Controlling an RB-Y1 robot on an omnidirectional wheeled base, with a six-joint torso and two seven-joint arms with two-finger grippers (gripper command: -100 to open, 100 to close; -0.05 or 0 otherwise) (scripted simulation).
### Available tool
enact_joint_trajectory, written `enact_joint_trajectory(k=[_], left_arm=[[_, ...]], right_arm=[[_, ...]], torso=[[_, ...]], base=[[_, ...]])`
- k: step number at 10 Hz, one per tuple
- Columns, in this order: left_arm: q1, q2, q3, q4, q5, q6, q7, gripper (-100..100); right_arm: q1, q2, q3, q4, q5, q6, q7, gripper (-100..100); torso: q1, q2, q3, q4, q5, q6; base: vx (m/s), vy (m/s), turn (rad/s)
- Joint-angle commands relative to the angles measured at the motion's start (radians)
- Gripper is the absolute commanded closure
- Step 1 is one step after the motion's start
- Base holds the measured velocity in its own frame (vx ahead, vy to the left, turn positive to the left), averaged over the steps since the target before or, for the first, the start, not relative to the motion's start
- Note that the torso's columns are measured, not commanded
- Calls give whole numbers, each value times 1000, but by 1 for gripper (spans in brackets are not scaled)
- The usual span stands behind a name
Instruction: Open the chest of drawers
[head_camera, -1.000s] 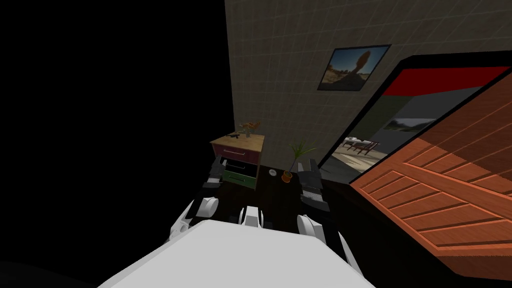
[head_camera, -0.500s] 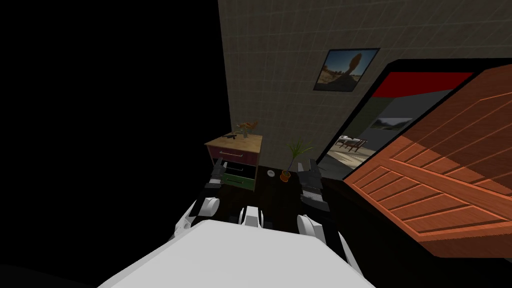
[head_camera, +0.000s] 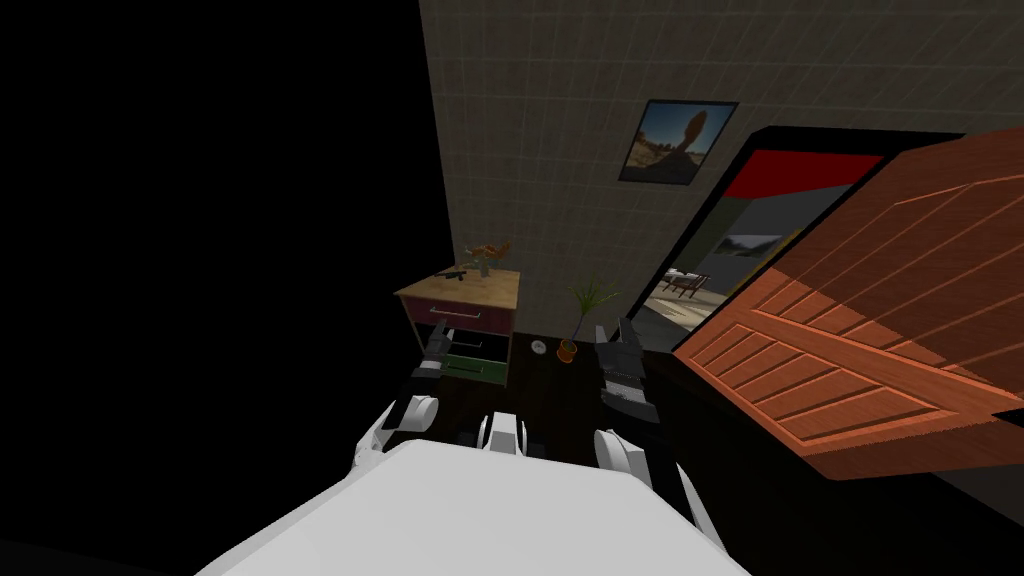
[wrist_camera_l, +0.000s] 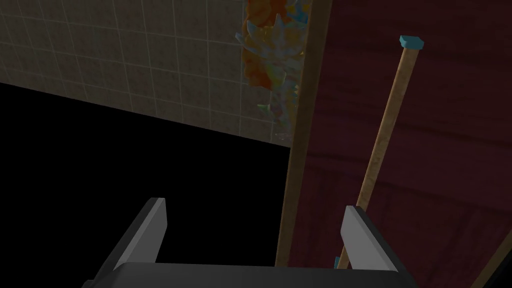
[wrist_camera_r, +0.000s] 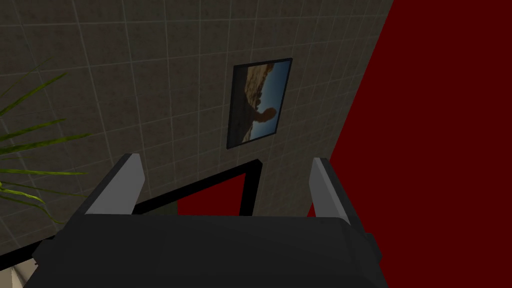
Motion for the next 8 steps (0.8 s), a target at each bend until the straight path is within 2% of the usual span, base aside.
enact_joint_trajectory(k=[1,3,4,8], left_arm=[[-27,37,-5,77,32,-16,-10,-100],[-50,71,-9,139,56,-31,-18,-100],[-50,71,-9,150,56,-31,-18,-100],[-89,122,-17,269,100,-57,-31,-100]], right_arm=[[0,0,0,0,0,0,0,0],[0,0,0,0,0,0,0,0],[0,0,0,0,0,0,0,0],[0,0,0,0,0,0,0,0]], torso=[[0,0,0,0,0,0],[0,0,0,0,0,0],[-1,0,0,0,0,0],[0,-1,0,0,0,0]], base=[[73,47,-163],[69,50,-120],[49,33,-56],[58,44,-119]])
